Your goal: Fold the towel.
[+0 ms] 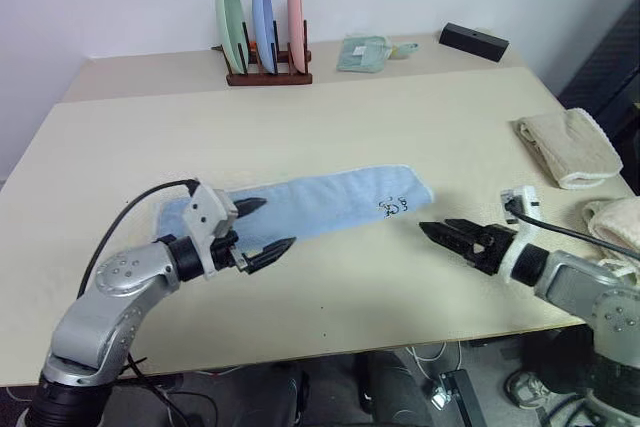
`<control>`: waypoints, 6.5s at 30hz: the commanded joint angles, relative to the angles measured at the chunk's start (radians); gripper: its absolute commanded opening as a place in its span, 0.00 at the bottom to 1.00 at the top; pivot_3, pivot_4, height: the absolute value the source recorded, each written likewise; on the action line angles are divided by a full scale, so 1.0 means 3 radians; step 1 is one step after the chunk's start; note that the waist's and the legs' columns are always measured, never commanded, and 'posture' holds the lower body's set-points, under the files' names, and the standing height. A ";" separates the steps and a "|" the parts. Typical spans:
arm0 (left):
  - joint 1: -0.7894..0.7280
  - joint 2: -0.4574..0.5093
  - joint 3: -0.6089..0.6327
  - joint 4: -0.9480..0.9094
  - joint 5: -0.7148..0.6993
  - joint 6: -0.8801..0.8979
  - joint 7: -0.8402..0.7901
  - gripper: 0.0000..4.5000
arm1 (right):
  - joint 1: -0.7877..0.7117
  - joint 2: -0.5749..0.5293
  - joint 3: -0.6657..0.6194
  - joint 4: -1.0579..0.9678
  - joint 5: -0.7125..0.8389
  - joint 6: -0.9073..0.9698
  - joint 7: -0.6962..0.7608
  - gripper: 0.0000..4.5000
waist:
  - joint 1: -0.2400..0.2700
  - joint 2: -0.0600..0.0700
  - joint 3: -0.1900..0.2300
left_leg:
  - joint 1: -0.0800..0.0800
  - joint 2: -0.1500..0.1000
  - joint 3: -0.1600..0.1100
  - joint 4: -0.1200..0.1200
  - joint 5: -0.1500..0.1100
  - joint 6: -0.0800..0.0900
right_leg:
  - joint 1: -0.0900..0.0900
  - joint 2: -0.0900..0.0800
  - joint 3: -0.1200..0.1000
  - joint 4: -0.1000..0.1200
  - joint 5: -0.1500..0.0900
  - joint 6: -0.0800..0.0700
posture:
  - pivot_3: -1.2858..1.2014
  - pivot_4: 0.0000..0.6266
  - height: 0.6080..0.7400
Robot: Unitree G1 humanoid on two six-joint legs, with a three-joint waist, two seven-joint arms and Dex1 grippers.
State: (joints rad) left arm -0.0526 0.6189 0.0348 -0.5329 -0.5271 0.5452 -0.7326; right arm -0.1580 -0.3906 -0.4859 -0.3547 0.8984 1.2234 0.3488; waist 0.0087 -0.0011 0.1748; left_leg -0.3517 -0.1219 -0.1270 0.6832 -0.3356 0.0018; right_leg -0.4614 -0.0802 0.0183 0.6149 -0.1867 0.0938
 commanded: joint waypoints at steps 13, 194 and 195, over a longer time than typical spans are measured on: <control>0.0058 -0.0042 0.0038 -0.0194 -0.0076 0.0025 0.0102 1.00 | -0.1032 0.0952 -0.0445 0.0953 0.0046 -0.0065 -0.1716 0.94 | -0.0018 -0.0002 -0.0015 | 0.0004 -0.0001 0.0003 0.0000 0.0002 -0.0003 | 0.0003 0.0001 0.0000 -0.0001 0.0000 0.0000 | 0.52 0.24 0.96; -0.0594 0.0038 0.0442 0.0486 -0.0547 0.0553 0.0869 0.09 | -0.1070 -0.0603 0.1924 0.0430 -0.1769 -0.2663 0.1851 0.03 | 0.0103 -0.0019 -0.0023 | -0.0008 -0.0001 0.0000 -0.0002 0.0002 -0.0005 | -0.0003 0.0001 -0.0003 -0.0016 0.0002 0.0004 | 0.52 0.24 0.96; -0.0626 0.0002 0.0368 0.0518 -0.0425 0.0479 0.0898 0.09 | -0.1109 -0.0541 0.1961 0.0430 -0.1760 -0.2608 0.1824 0.01 | 0.0103 -0.0019 -0.0023 | -0.0008 -0.0001 0.0000 -0.0002 0.0002 -0.0006 | -0.0003 0.0001 -0.0003 -0.0016 0.0002 0.0004 | 0.52 0.24 0.96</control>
State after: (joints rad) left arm -0.2186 0.6264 0.1708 -0.3723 -0.7134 0.7374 -0.4822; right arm -0.4664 -0.5674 0.1003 -0.1963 0.3453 0.4213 0.9073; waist 0.0396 -0.0068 0.1680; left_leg -0.3542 -0.1223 -0.1269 0.6825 -0.3352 0.0001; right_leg -0.4622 -0.0800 0.0174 0.6102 -0.1861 0.0950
